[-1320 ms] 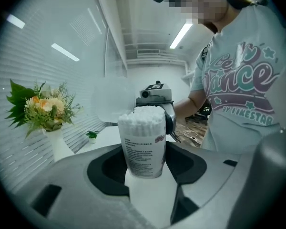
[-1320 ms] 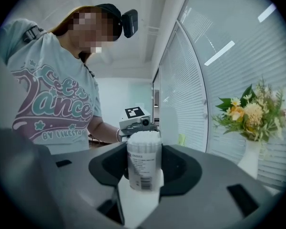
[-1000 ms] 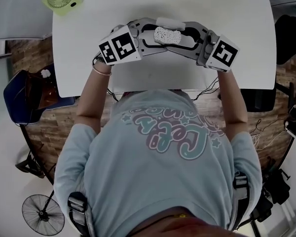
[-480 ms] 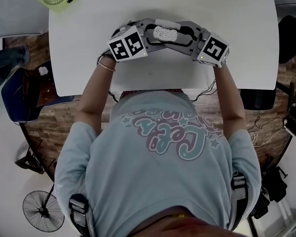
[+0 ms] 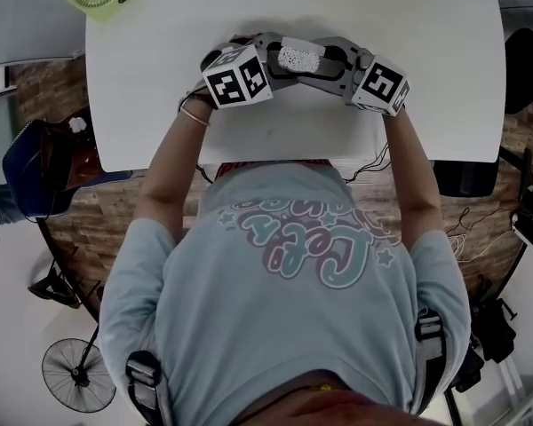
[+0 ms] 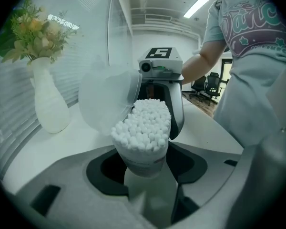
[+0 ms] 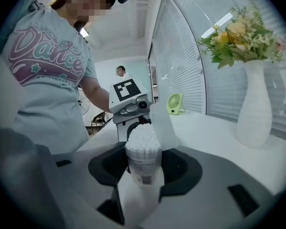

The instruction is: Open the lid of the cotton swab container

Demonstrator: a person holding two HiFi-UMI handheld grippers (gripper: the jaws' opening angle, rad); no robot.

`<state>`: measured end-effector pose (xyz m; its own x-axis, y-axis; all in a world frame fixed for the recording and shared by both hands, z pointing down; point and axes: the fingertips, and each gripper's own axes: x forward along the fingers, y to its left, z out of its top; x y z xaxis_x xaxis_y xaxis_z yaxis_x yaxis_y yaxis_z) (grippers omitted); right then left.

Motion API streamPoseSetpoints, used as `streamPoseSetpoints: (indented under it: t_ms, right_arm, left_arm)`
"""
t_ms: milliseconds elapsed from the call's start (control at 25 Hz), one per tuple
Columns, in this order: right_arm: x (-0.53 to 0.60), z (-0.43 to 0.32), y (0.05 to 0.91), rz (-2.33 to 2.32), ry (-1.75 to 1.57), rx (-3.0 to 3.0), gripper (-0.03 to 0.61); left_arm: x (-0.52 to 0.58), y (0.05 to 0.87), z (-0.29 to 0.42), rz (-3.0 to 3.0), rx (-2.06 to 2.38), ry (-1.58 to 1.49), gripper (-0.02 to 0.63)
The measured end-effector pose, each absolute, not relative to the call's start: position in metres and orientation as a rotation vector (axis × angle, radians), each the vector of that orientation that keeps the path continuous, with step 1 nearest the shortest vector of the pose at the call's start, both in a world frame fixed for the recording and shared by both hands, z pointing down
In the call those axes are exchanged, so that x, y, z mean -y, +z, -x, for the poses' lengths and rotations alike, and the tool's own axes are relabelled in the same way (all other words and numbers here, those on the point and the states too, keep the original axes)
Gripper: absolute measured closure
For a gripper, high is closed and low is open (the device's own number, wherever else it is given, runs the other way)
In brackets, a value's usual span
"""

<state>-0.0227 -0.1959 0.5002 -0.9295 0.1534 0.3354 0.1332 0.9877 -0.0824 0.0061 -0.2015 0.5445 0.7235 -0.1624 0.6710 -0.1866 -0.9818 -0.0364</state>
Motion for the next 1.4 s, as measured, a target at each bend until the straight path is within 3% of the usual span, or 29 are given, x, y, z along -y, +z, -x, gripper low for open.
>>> streamPoseSetpoints:
  t_ms: [760, 880, 1400]
  right_arm:
    - [0.198, 0.015, 0.511, 0.159, 0.068, 2.703, 0.358]
    - [0.199, 0.014, 0.505, 0.122, 0.102, 2.737, 0.333]
    - [0.202, -0.012, 0.493, -0.146, 0.25, 2.857, 0.334]
  left_arm:
    - [0.204, 0.548, 0.002, -2.785, 0.472, 1.229, 0.367]
    - [0.202, 0.547, 0.009, -2.782, 0.495, 1.213, 0.367]
    - [0.195, 0.523, 0.025, -2.781, 0.661, 0.983, 0.393]
